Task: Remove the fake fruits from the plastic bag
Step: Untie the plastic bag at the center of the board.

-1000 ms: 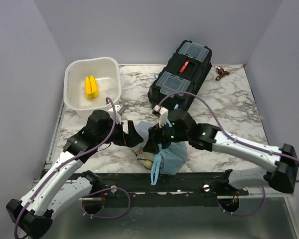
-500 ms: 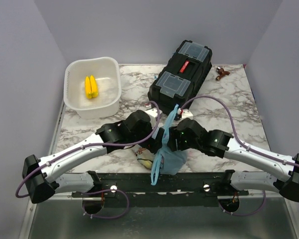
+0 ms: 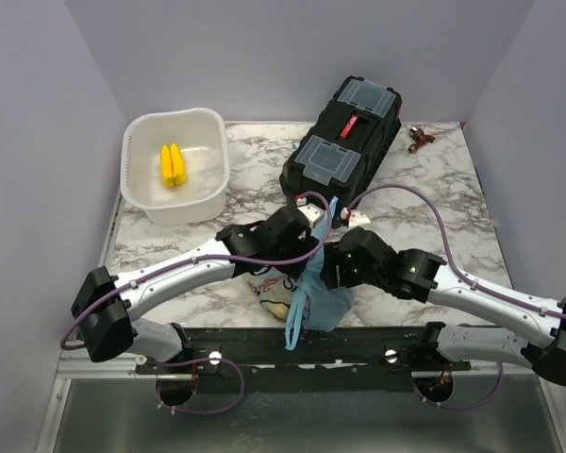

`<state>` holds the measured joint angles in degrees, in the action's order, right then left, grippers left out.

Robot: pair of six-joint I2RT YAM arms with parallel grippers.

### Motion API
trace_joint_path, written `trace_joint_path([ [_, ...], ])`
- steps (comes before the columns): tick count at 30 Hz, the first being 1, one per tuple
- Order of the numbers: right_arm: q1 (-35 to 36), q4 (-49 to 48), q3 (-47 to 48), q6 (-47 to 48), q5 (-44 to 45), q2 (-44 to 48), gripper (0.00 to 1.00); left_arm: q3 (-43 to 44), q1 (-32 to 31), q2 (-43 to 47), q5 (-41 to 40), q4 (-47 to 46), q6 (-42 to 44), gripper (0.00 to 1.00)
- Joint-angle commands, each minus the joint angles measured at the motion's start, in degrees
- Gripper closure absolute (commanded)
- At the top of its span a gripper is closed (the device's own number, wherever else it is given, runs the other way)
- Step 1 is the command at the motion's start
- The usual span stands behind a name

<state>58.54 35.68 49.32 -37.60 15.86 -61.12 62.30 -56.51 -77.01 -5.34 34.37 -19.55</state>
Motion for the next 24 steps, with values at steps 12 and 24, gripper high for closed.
trace_joint_path([
  [12, 0.0, -4.1, -1.0, -0.3, -2.6, 4.4, 0.29, -0.2, -1.0, 0.4, 0.2, -2.7, -1.0, 1.0],
  [24, 0.0, -15.7, -2.3, 2.7, -3.0, 0.2, 0.31, -5.6, 1.0, 6.0, 9.1, -9.5, -5.5, 1.0],
])
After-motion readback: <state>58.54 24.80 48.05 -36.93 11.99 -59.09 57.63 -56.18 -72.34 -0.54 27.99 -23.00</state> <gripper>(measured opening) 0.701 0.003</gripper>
